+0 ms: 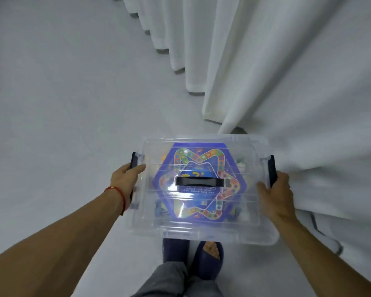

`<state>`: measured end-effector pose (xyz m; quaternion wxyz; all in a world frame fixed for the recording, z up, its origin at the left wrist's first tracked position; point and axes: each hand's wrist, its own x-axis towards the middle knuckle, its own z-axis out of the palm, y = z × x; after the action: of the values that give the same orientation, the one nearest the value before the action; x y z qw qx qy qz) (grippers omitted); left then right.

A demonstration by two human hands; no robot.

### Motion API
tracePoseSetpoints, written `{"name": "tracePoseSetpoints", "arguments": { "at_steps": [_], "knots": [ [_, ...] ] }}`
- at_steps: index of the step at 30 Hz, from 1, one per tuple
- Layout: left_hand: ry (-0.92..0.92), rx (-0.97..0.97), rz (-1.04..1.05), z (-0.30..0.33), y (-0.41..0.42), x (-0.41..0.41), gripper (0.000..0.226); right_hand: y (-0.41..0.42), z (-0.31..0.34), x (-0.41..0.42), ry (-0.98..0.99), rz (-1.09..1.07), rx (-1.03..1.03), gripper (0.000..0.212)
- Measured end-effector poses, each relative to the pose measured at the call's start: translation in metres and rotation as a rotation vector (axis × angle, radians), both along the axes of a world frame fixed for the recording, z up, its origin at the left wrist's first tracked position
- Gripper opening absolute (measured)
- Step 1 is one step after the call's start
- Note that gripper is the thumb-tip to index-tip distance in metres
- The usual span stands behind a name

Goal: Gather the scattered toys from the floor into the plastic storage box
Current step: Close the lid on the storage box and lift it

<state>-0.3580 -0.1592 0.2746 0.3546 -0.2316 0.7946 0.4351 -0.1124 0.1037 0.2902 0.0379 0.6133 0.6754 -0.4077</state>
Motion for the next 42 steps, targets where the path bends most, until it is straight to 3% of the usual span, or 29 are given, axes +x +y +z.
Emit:
{"name": "tracePoseSetpoints", "arguments": {
  "at_steps": [6,9,12,16,22,27,36,39,42],
  "knots": [
    [-0.155,0.057,0.199,0.217,-0.042,-0.028,0.033,-0.006,0.195,-0.064,0.028,0.082,-0.085,0.044],
    [-0.103,0.156,0.27,0.343,-0.066,-0.047,0.022,-0.014,0.308,-0.112,0.065,0.177,-0.085,0.044],
    [-0.03,0.234,0.343,0.45,-0.094,-0.073,0.028,-0.025,0.41,-0.164,0.121,0.246,-0.066,0.04],
    [0.051,0.334,0.35,0.541,-0.126,-0.133,0.038,-0.033,0.503,-0.248,0.199,0.331,-0.038,0.037],
    [0.123,0.361,0.337,0.6,-0.173,-0.271,0.056,-0.062,0.584,-0.4,0.279,0.415,0.049,0.037],
    [0.138,0.376,0.283,0.636,-0.196,-0.413,0.05,-0.094,0.617,-0.531,0.314,0.361,0.07,0.043],
    [0.191,0.352,0.408,0.645,-0.19,-0.647,0.034,-0.094,0.595,-0.769,0.381,0.353,-0.079,0.044],
    [0.158,0.301,0.446,0.643,-0.172,-0.726,0.038,-0.075,0.583,-0.856,0.441,0.389,-0.159,0.035],
    [0.096,0.255,0.5,0.645,-0.158,-0.799,0.042,-0.049,0.581,-0.944,0.425,0.446,-0.186,0.04]
  ]
}}
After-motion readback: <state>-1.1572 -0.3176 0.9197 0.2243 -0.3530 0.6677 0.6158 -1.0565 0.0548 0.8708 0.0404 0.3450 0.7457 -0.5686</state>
